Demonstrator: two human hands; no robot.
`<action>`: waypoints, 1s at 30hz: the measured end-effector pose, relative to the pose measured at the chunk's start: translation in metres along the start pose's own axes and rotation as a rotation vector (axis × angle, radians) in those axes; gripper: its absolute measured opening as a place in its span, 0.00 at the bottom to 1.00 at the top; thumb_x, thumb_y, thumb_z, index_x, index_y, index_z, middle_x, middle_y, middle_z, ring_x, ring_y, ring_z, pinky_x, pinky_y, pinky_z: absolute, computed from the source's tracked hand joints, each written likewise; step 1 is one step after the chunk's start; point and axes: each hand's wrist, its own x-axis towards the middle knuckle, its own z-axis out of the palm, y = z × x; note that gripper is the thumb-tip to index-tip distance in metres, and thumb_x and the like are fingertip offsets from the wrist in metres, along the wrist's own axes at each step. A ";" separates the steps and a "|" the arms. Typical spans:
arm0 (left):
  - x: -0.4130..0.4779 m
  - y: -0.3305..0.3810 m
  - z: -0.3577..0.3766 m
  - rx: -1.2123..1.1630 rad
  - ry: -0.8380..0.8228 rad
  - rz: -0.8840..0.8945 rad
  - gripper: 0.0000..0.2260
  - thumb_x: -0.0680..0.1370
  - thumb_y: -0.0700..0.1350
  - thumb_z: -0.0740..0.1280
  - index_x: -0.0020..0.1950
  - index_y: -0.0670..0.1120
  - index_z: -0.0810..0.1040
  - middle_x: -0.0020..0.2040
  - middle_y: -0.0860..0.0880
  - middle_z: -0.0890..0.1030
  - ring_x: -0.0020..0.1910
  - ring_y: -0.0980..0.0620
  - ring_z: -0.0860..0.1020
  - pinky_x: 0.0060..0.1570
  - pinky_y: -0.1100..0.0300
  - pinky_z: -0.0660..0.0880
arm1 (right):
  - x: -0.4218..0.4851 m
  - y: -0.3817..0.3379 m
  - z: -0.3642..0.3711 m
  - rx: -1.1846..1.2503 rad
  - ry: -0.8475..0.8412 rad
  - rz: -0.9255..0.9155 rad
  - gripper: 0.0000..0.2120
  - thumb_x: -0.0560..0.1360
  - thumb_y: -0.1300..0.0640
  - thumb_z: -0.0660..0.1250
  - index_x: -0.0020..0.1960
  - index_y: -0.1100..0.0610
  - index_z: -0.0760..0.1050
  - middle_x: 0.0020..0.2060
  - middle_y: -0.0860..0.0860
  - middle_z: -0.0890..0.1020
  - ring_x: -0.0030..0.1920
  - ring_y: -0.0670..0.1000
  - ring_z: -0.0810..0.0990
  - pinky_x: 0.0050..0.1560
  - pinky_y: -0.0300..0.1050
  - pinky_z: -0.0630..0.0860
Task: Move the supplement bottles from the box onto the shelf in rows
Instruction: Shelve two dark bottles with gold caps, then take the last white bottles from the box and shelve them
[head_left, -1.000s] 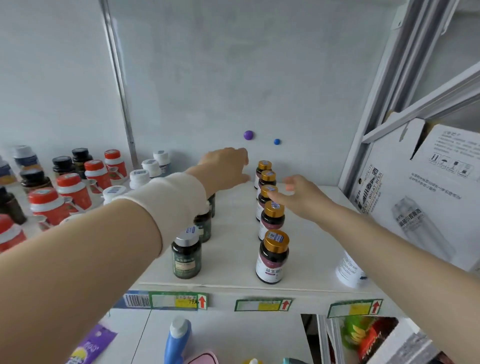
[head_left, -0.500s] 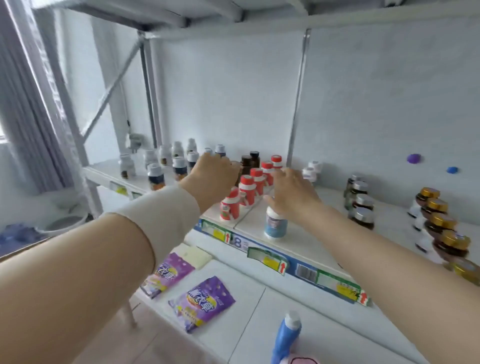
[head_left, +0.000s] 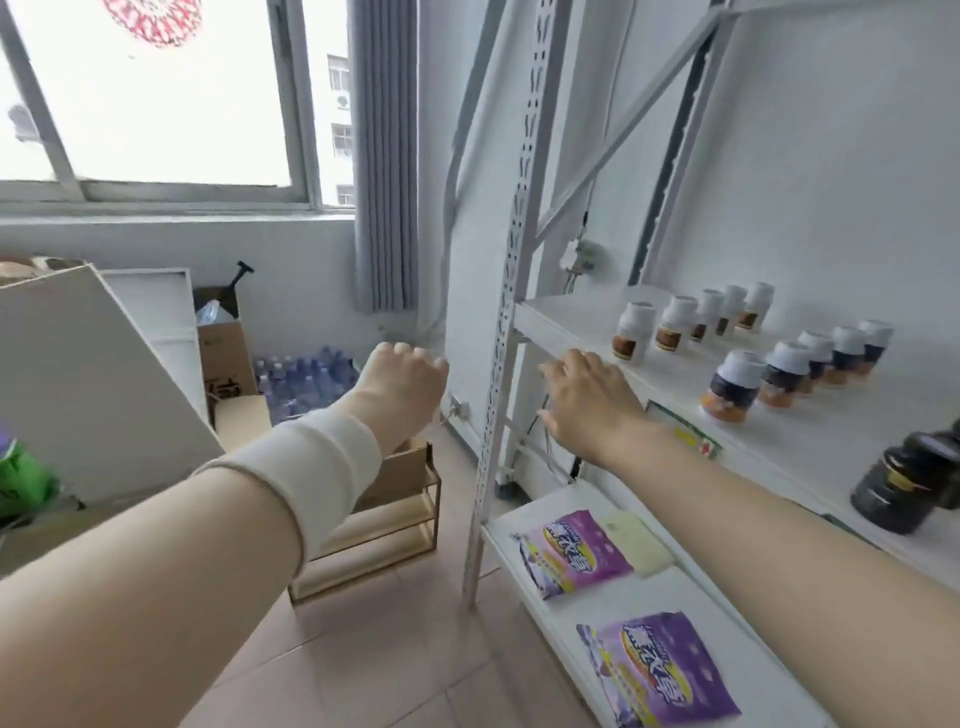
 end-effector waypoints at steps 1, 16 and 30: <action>0.006 -0.014 0.017 -0.009 -0.021 -0.021 0.17 0.80 0.46 0.60 0.68 0.44 0.67 0.65 0.44 0.73 0.64 0.45 0.72 0.62 0.54 0.67 | 0.021 -0.013 0.008 -0.007 -0.005 -0.031 0.23 0.79 0.51 0.57 0.70 0.60 0.61 0.67 0.59 0.66 0.68 0.59 0.64 0.67 0.53 0.63; 0.211 -0.128 0.250 -0.077 -0.348 -0.137 0.14 0.80 0.44 0.59 0.64 0.42 0.69 0.63 0.42 0.75 0.62 0.43 0.73 0.59 0.53 0.69 | 0.327 -0.098 0.187 -0.002 -0.209 -0.353 0.21 0.79 0.51 0.56 0.69 0.59 0.62 0.67 0.58 0.66 0.69 0.59 0.63 0.69 0.53 0.62; 0.311 -0.187 0.488 -0.416 -0.685 -0.260 0.12 0.79 0.45 0.61 0.62 0.44 0.70 0.58 0.43 0.76 0.57 0.44 0.75 0.52 0.54 0.72 | 0.522 -0.193 0.362 0.044 -0.590 -0.499 0.20 0.79 0.50 0.56 0.68 0.58 0.63 0.64 0.56 0.70 0.65 0.57 0.68 0.63 0.49 0.67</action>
